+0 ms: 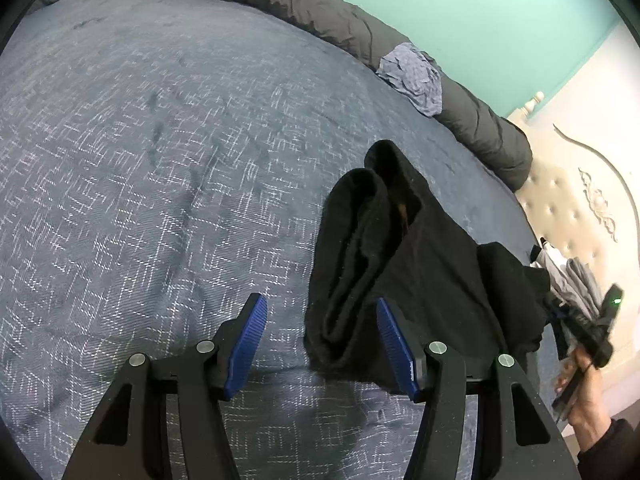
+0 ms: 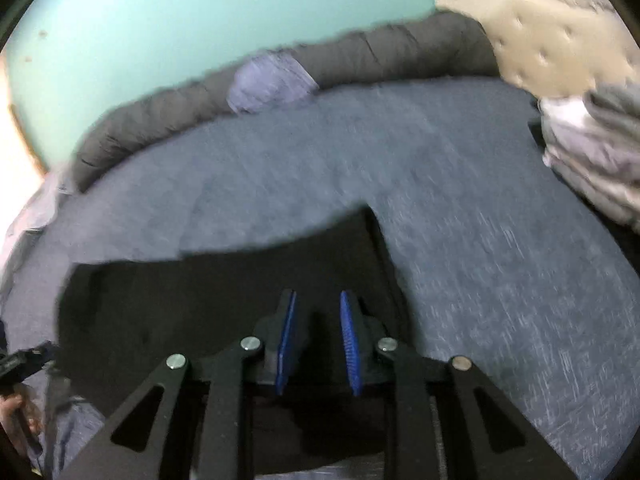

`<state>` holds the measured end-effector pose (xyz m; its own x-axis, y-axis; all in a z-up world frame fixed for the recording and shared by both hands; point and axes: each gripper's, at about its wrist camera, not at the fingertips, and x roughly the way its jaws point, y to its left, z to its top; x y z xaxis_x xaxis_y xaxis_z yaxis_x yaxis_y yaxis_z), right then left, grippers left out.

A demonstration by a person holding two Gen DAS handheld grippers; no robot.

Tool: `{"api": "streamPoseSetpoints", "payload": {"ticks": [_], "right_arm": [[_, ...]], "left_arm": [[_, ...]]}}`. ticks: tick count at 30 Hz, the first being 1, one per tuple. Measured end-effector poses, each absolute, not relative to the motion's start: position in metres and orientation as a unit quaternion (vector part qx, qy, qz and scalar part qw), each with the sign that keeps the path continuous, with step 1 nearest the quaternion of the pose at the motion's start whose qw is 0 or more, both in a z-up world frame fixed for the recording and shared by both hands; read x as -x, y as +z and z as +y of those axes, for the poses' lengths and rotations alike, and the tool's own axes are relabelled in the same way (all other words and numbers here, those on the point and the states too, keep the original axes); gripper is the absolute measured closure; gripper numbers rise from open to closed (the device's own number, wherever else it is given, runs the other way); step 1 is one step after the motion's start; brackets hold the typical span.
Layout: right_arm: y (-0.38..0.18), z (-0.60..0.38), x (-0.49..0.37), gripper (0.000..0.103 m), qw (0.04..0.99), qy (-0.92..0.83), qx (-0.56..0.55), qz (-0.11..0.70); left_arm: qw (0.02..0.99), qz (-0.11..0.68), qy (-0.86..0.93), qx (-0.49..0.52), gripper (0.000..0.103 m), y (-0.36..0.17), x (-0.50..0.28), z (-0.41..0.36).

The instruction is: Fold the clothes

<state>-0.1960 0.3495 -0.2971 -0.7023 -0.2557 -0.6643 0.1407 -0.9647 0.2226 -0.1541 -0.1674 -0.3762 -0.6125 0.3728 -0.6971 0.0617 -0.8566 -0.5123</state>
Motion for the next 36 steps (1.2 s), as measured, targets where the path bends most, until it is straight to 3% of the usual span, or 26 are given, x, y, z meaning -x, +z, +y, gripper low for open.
{"api": "streamPoseSetpoints", "payload": {"ticks": [7, 26, 36], "right_arm": [[-0.314, 0.284, 0.182, 0.082, 0.188, -0.894, -0.404, -0.042], [-0.360, 0.262, 0.162, 0.083, 0.178, -0.884, -0.433, -0.021], [-0.331, 0.288, 0.175, 0.083, 0.140, -0.905, -0.399, -0.043]], "left_arm": [[0.091, -0.250, 0.862, 0.431, 0.042, -0.376, 0.154, -0.165], [0.092, -0.254, 0.863, 0.427, 0.042, -0.374, 0.153, -0.169], [0.093, -0.257, 0.863, 0.425, 0.042, -0.372, 0.151, -0.170]]}}
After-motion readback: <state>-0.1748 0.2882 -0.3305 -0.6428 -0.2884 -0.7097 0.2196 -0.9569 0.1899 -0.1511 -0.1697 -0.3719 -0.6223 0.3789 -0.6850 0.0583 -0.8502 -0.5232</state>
